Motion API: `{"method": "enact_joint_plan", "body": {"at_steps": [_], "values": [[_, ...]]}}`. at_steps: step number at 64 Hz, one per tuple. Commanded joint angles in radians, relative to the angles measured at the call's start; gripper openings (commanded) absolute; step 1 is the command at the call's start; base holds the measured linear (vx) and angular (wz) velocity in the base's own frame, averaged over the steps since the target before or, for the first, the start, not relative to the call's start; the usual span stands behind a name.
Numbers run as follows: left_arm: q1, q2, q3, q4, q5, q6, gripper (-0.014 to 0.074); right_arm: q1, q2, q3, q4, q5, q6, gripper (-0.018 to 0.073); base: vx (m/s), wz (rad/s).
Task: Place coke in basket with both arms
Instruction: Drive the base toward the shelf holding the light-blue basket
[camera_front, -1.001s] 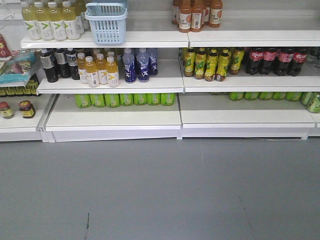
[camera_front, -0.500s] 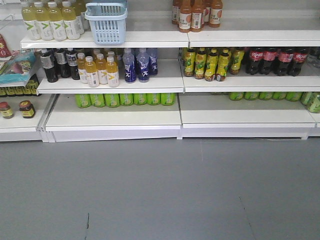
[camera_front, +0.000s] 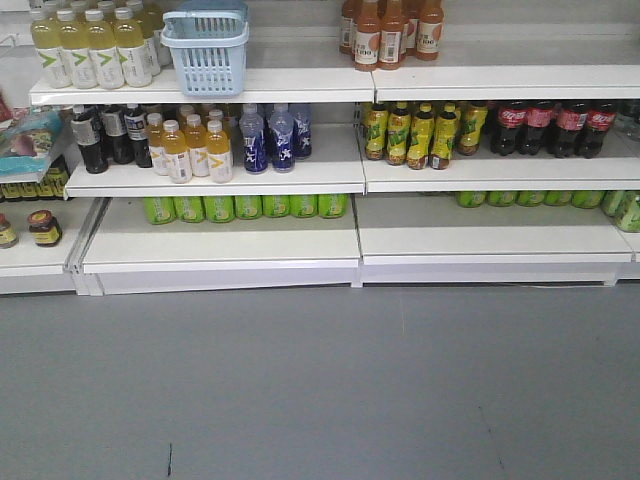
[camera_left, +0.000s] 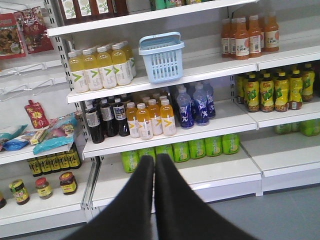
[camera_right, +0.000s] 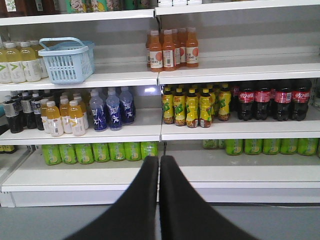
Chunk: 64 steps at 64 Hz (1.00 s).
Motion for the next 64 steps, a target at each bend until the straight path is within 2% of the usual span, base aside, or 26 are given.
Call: {"method": "enact_joint_plan", "body": {"at_steps": [1, 64], "values": [[-0.001, -0.02, -0.004, 0.0, -0.068, -0.002, -0.0006, 0.0, -0.018, 0.011, -0.01, -0.078, -0.005, -0.0009, 0.17, -0.02], [-0.001, -0.02, -0.004, 0.0, -0.068, -0.002, -0.0006, 0.0, -0.018, 0.011, -0.01, -0.078, -0.005, -0.0009, 0.15, 0.0]]}}
